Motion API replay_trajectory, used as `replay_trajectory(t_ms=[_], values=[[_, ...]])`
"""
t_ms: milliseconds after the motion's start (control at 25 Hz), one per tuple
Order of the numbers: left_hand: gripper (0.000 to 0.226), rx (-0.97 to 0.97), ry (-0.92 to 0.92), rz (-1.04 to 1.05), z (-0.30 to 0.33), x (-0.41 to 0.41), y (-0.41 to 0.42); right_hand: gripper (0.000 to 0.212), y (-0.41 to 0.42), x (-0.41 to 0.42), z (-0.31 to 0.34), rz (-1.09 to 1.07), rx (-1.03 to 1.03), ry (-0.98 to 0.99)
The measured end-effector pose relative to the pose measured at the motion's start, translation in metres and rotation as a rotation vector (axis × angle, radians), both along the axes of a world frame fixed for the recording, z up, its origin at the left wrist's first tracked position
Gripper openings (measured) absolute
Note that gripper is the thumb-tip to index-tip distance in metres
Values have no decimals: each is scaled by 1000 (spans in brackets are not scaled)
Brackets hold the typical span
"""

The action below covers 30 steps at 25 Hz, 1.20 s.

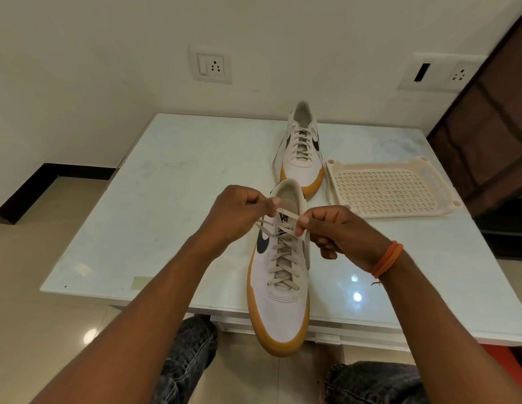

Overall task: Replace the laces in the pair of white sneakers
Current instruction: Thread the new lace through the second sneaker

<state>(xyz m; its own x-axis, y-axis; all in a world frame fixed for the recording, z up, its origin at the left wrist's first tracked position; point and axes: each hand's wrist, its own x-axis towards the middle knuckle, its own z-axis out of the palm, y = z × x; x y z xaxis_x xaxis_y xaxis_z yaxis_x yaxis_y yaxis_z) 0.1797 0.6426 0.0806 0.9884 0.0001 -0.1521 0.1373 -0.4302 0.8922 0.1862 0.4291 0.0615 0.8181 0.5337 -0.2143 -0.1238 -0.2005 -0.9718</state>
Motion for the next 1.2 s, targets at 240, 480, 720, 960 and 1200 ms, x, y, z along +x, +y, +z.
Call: replay_trajectory(t_ms=[240, 480, 720, 960, 1200], values=[[32, 83, 42, 194, -12, 6, 19, 21, -43, 12, -5, -112, -59, 33], [35, 142, -44, 317, -14, 8, 23, 20, -36, 18, -13, -372, -2, -4], [32, -91, 82, 85, 1, 6, 48, 22, -28, 19, -13, -461, -4, -65], [30, 34, 59, 230, -2, 2, 51, 16, -16, 18, -17, -518, -19, -138], [45, 786, 62, 218, -17, 0, 35, 11, 9, 10, -17, -371, -83, -380]])
